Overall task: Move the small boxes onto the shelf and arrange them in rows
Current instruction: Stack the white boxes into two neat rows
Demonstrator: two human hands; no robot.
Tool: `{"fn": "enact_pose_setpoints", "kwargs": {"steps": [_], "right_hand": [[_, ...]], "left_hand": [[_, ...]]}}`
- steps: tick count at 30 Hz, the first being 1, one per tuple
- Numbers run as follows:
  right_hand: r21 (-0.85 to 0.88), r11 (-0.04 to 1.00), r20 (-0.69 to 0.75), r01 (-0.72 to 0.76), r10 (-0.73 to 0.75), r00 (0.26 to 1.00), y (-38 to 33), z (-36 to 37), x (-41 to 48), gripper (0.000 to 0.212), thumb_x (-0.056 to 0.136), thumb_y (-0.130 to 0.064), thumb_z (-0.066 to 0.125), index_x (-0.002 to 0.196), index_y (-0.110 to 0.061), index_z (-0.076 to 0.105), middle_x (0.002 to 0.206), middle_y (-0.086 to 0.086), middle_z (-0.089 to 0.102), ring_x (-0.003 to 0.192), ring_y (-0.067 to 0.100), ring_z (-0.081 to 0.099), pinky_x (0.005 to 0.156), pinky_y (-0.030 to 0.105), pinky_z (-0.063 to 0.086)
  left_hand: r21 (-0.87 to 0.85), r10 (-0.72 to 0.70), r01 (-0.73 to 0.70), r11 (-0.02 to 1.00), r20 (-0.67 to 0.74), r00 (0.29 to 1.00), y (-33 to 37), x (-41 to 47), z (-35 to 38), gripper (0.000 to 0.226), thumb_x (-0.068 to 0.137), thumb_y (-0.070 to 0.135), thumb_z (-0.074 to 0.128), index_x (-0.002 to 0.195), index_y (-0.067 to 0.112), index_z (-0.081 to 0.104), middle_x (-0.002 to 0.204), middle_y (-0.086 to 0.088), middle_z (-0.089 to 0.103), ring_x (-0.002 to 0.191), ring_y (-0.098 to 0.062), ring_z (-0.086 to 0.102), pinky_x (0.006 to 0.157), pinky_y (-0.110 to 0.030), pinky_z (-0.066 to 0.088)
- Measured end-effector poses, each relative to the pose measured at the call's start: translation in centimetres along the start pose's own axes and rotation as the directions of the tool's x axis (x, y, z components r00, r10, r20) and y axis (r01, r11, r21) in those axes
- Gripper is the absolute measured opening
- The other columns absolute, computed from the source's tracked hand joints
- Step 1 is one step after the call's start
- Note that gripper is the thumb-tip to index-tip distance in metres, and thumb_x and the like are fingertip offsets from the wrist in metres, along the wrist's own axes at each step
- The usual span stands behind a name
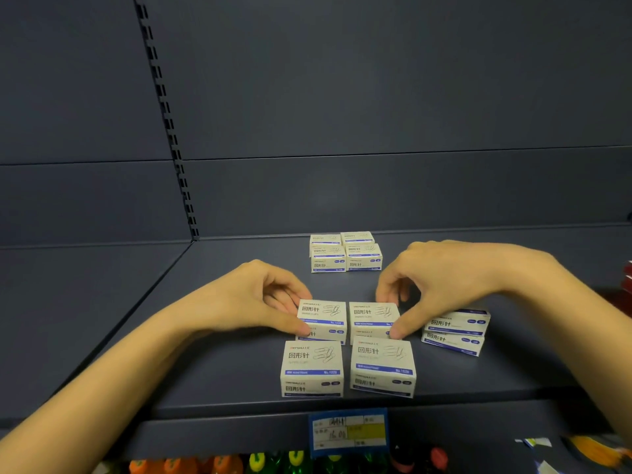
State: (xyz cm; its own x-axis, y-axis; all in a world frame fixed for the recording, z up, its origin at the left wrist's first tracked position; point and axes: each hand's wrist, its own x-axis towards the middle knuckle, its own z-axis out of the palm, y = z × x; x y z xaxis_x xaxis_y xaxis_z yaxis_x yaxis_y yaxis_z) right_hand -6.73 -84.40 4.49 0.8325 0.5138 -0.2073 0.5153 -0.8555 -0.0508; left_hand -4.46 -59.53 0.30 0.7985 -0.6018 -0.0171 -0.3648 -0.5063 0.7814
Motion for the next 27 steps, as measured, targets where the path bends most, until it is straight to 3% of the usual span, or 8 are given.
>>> {"fn": "enact_pose_setpoints", "kwargs": {"steps": [12,16,21,27], "right_hand": [[0.109,0.993,-0.115,-0.032,0.045,0.992,1.2,-0.4,0.8,0.025,0.072,-0.054,0.068,0.090,-0.036,0.063,0.084,-0.016,0.065,0.078,0.001,0.060,0.073,0.025,0.049],[0.242,0.970,-0.236,-0.023,0.082,0.968,3.2,-0.6,1.2,0.030,0.072,-0.047,0.071,0.096,-0.031,0.065,0.086,-0.011,0.066,0.077,0.007,0.061,0.076,0.029,0.051],[0.418,0.907,-0.365,0.049,0.118,0.924,5.8,0.0,1.7,0.023,0.073,-0.032,0.075,0.094,-0.028,0.067,0.086,-0.009,0.068,0.071,0.006,0.061,0.073,0.025,0.050],[0.480,0.875,-0.372,0.067,0.134,0.919,7.2,1.6,3.0,0.028,0.072,-0.029,0.077,0.097,-0.025,0.067,0.086,-0.011,0.068,0.070,0.008,0.063,0.071,0.025,0.053]], "left_hand": [[0.003,0.014,-0.014,1.000,-0.253,0.967,0.2,3.0,-1.3,0.031,0.065,0.011,0.080,0.094,0.009,0.068,0.090,-0.009,0.074,0.082,-0.022,0.070,0.086,-0.036,0.056],[0.015,-0.012,0.017,1.000,-0.282,0.959,-0.1,4.3,-1.3,0.031,0.067,0.015,0.080,0.095,0.012,0.067,0.091,-0.008,0.074,0.085,-0.020,0.071,0.092,-0.039,0.052],[-0.005,-0.053,0.054,0.999,-0.289,0.956,-0.9,5.5,-0.3,0.038,0.066,0.012,0.081,0.100,0.009,0.066,0.094,-0.013,0.073,0.086,-0.022,0.070,0.093,-0.038,0.052],[-0.071,-0.077,0.057,0.996,-0.321,0.944,-1.9,6.0,0.2,0.041,0.063,0.011,0.083,0.101,0.007,0.065,0.097,-0.014,0.072,0.089,-0.026,0.069,0.092,-0.038,0.053]]}}
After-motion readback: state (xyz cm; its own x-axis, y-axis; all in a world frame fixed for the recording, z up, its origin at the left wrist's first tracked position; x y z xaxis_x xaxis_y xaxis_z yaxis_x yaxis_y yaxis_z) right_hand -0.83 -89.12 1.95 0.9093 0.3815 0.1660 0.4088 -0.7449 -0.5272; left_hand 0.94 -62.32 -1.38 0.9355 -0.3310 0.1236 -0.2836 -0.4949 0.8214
